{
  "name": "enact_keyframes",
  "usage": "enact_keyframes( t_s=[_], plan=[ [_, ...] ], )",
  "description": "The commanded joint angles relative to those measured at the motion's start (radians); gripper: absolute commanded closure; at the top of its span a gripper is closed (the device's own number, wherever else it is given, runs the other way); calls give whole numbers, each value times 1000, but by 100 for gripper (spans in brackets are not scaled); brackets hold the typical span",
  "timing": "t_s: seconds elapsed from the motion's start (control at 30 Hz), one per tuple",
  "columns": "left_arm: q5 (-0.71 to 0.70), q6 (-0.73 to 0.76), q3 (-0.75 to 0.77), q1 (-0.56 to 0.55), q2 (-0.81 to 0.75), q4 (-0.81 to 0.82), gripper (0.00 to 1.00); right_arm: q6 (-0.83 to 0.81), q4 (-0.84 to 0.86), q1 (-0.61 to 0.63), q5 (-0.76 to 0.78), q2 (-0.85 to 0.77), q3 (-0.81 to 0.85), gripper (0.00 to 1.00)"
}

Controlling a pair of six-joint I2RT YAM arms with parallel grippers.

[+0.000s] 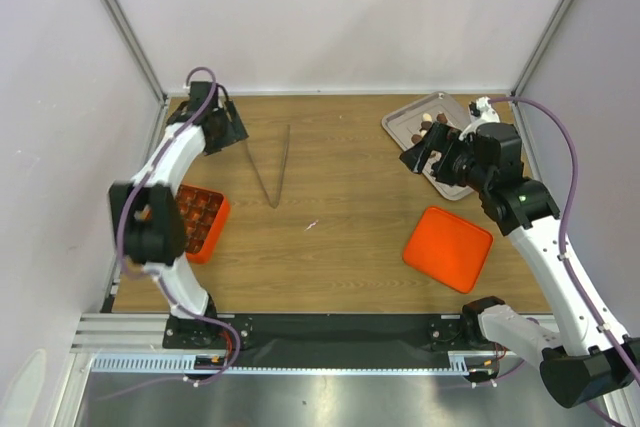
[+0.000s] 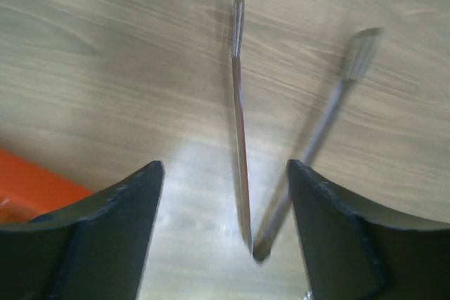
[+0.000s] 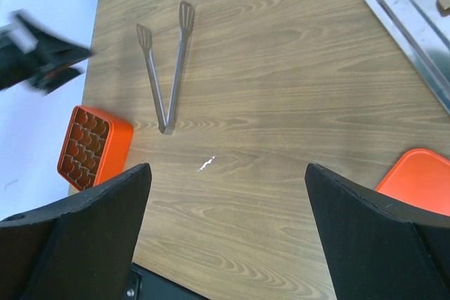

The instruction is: Pack the chocolate

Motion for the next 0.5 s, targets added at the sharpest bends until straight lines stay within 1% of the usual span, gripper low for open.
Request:
enact_keyframes(
  t_s=[0.0, 0.1, 0.17, 0.27, 0.33, 0.47],
  plan=[
    [21, -32, 178, -3, 180, -60, 25, 3, 55, -1, -49, -8, -18, 0],
    [64, -48, 264, -6, 298, -61, 33, 5, 68, -3, -58, -17, -33, 0],
    [59, -61, 288, -23, 331, -39, 34, 3, 70, -1, -58, -14, -38, 0],
    [68, -100, 319, -31, 404, -60, 39, -7, 68, 0, -55, -14, -49, 0],
    [47, -112, 331, -40, 452, -84, 43, -18, 67, -1, -34, -14, -58, 0],
    [23, -135, 298, -69, 483, -81, 52, -33, 44, 0, 5, -6, -52, 0]
  ],
)
